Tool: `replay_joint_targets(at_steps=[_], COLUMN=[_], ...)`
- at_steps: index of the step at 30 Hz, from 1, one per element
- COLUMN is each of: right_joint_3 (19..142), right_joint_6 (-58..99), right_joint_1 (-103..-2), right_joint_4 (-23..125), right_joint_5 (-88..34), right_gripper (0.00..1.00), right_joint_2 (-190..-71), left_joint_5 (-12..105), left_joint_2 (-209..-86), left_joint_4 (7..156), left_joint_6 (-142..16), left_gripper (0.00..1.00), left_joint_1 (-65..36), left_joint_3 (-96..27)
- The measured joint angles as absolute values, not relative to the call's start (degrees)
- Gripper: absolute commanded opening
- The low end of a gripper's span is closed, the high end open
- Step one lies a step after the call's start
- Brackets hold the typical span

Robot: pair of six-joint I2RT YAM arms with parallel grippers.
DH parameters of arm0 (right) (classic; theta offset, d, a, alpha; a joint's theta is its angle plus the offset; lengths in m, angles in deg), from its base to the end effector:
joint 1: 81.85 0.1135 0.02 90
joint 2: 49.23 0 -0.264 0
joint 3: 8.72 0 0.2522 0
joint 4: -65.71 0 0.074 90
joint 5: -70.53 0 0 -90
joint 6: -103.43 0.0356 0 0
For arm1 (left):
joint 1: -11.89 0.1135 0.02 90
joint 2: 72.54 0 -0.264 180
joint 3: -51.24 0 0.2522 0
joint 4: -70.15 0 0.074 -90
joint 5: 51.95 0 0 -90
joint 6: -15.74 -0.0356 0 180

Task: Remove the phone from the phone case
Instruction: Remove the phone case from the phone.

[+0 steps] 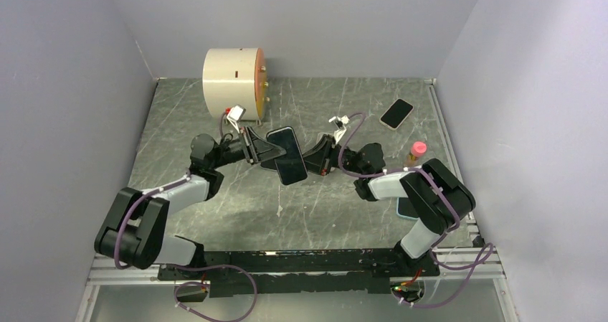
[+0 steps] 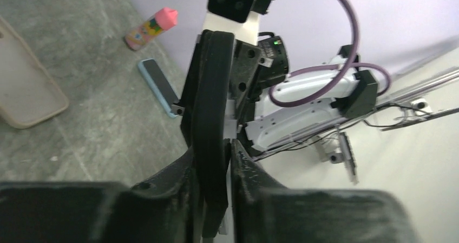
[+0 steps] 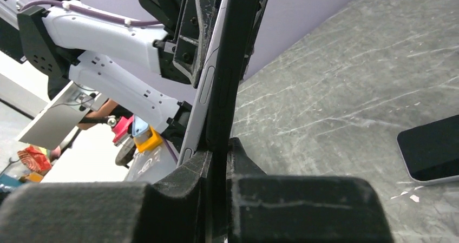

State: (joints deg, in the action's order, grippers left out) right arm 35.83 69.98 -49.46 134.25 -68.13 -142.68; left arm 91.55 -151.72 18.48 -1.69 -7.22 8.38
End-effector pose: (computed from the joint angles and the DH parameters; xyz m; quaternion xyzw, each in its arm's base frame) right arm 0.2335 0.1798 0.2197 -0.2194 0.5838 0.6911 0.3652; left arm 0.2414 -0.1139 0.2486 0.0761 0.6446 -0.6996 0.2989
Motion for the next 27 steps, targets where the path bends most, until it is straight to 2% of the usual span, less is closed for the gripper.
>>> replay_joint_targets(at_steps=[6, 13, 14, 19, 23, 25, 27], right_joint_3=[34.87, 33.6, 33.34, 32.4, 31.39, 31.11, 31.09], right_joint_6=[65.2, 63.1, 63.3, 65.46, 66.25, 66.4, 66.4], right_joint_1=[-49.22, -48.68, -48.7, -48.7, -48.55, -48.37, -48.24], right_joint_4=[130.8, 125.46, 125.29, 125.75, 125.29, 124.68, 123.87], right_joint_5=[-66.41, -61.77, -61.01, -56.94, -53.84, -52.11, -50.73], right_gripper=[0.0, 0.0, 0.0, 0.0, 0.0, 0.0, 0.0], right_joint_2=[-141.13, -140.41, -140.54, -142.55, -143.25, -143.25, -143.25], left_joint_5=[87.41, 77.4, 76.14, 67.59, 60.88, 57.41, 53.91], left_joint_2=[-146.48, -141.32, -140.92, -138.24, -135.22, -133.73, -133.01], left_joint_4=[36.86, 57.25, 59.09, 68.92, 75.59, 78.63, 80.92], left_joint_6=[-12.55, -22.74, -23.61, -27.65, -30.52, -31.98, -33.49], left_gripper=[0.44, 0.54, 0.59, 0.69, 0.72, 0.79, 0.8], left_joint_1=[-8.27, -8.99, -8.99, -8.95, -9.25, -10.06, -12.14], left_joint_3=[6.89, 4.88, 4.75, 4.64, 4.49, 3.9, 2.72])
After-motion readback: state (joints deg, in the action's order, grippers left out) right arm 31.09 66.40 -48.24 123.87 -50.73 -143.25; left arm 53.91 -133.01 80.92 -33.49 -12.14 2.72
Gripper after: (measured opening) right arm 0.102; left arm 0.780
